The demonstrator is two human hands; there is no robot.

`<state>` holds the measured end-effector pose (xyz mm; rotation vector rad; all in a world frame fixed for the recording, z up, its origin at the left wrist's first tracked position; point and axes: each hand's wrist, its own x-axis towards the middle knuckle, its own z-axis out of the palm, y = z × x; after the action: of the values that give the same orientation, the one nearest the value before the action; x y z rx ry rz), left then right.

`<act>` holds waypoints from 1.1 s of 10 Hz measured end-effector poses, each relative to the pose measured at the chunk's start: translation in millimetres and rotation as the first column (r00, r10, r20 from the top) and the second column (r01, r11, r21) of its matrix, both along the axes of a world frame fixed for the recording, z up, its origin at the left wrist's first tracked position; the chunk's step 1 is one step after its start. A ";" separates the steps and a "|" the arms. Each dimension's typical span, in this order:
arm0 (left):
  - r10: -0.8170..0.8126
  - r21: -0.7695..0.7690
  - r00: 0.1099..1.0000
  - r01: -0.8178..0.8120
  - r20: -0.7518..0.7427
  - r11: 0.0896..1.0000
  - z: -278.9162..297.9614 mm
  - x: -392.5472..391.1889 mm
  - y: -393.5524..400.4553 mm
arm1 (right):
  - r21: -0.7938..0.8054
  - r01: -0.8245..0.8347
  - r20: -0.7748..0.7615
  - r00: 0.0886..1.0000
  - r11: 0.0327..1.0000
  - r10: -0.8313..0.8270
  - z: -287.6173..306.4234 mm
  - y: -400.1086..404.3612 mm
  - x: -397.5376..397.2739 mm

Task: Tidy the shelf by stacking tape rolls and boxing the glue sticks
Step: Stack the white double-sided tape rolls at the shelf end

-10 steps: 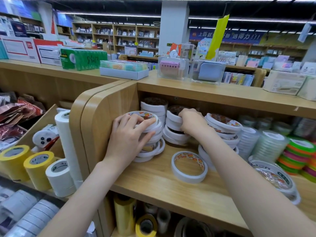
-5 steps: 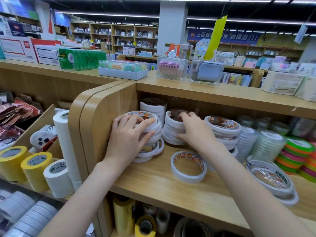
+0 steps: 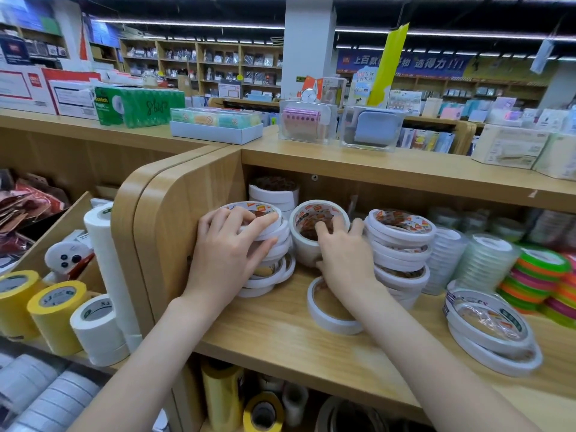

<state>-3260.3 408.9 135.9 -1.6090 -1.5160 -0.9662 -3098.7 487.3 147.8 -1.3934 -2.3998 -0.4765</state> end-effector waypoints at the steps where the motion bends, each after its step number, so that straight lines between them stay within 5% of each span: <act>1: 0.003 -0.006 1.000 -0.003 -0.002 1.000 0.2 -0.2 -0.8 | -0.072 0.035 0.043 0.999 0.997 -0.032 15.1 9.1 -5.7; 3: 0.009 -0.031 1.000 -0.009 0.000 0.999 0.8 -0.3 -1.5 | 0.042 0.054 0.044 0.997 0.998 -0.056 30.7 18.3 -4.3; 5: 0.013 -0.009 1.000 -0.013 -0.005 1.000 -0.3 -0.5 -0.2 | 0.295 -0.143 0.017 0.989 0.945 0.144 1.4 20.1 8.7; 8: -0.003 0.014 1.000 0.003 0.002 1.000 -0.7 -0.6 1.3 | 0.402 -0.248 -0.014 0.961 0.882 0.276 -7.1 26.2 10.0; 11: -0.009 0.012 1.000 0.009 -0.001 1.000 -1.4 -1.2 1.8 | 0.188 -0.148 0.196 0.974 0.971 0.110 -3.1 32.2 -4.3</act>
<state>-3261.5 410.7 134.5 -1.6085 -1.5006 -0.9770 -3103.0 519.4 144.7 -1.1423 -2.4840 -0.8212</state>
